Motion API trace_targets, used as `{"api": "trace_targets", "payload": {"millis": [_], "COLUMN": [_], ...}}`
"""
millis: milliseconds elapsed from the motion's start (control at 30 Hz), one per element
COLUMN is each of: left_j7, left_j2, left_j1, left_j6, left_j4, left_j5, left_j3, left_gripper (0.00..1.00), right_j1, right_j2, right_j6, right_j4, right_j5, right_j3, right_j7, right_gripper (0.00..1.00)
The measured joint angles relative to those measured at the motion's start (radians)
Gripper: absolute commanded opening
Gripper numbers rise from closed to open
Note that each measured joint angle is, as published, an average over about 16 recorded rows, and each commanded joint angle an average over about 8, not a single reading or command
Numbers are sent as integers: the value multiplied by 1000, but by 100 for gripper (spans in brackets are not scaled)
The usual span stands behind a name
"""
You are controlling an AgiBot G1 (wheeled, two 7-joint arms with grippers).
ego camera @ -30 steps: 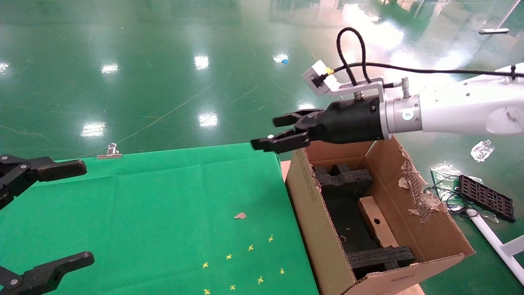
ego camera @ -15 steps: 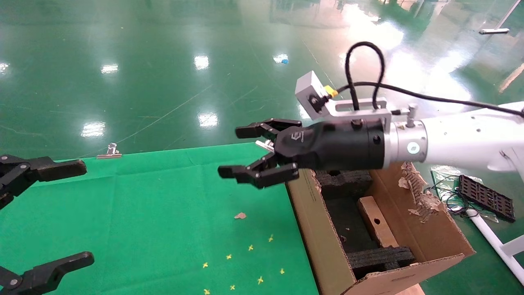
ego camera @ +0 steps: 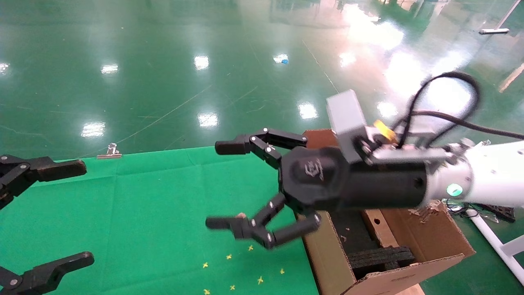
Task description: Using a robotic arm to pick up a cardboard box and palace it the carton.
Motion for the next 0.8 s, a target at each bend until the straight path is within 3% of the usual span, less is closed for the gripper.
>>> {"api": "trace_targets", "payload": {"millis": [300,800], "left_j7": [0,0], "left_j2": [0,0], "left_j1": [0,0], "left_j6": [0,0], "left_j4": [0,0], "left_j5": [0,0], "left_j3": [0,0], "left_gripper": [100,100], "right_j1": [-76,-62], "right_j2": [16,13], "right_j6": [-19,-16], "right_j4": [76,61], "right_j5": [34,28], "right_j3": [83,67], "right_j7": [-28,-24], "right_gripper": [100,100]}}
